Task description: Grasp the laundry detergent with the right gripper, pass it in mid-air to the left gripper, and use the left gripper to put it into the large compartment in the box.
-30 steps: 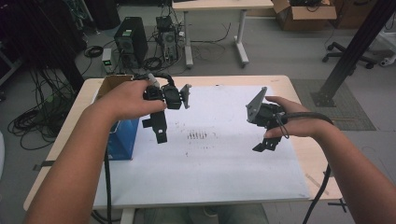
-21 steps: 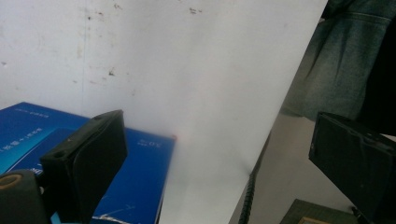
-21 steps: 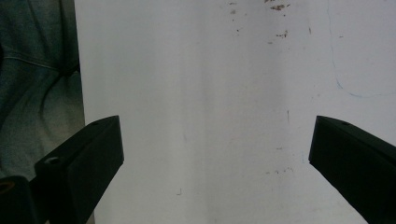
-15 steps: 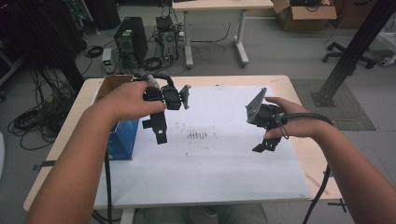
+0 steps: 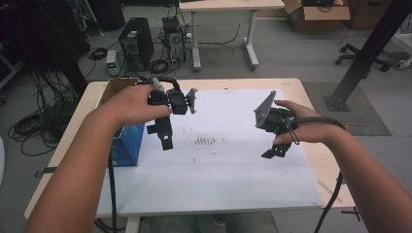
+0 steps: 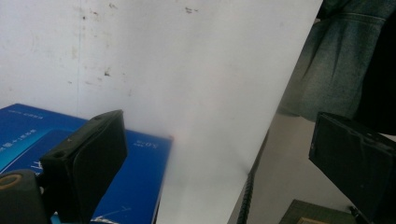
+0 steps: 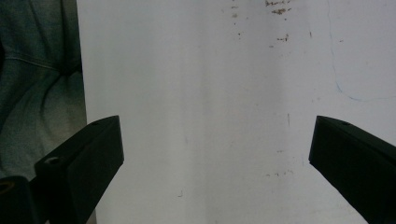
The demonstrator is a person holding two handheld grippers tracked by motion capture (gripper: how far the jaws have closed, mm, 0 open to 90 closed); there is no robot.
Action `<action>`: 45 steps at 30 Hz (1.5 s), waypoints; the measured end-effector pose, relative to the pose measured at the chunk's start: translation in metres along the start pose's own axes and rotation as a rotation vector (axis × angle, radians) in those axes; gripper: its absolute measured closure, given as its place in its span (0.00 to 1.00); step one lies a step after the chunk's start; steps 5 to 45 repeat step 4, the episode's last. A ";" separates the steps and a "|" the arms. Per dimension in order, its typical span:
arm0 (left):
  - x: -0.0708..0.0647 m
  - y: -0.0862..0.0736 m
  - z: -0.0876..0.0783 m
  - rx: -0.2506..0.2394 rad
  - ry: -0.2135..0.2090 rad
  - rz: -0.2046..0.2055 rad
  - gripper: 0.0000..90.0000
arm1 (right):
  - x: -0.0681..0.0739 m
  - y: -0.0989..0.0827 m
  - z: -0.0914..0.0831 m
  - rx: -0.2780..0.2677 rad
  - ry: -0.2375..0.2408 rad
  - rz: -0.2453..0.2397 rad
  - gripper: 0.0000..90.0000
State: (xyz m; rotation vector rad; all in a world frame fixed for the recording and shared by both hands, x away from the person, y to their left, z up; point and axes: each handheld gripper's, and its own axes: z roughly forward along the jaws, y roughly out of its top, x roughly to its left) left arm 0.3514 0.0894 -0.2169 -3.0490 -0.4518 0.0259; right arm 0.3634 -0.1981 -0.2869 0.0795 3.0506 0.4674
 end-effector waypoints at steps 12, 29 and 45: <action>-0.001 0.002 0.000 -0.003 -0.004 0.004 0.06 | 0.002 0.000 0.001 -0.001 0.000 0.006 0.04; -0.001 0.002 0.000 -0.003 -0.004 0.004 0.06 | 0.002 0.000 0.001 -0.001 0.000 0.006 0.04; -0.001 0.002 0.000 -0.003 -0.004 0.004 0.06 | 0.002 0.000 0.001 -0.001 0.000 0.006 0.04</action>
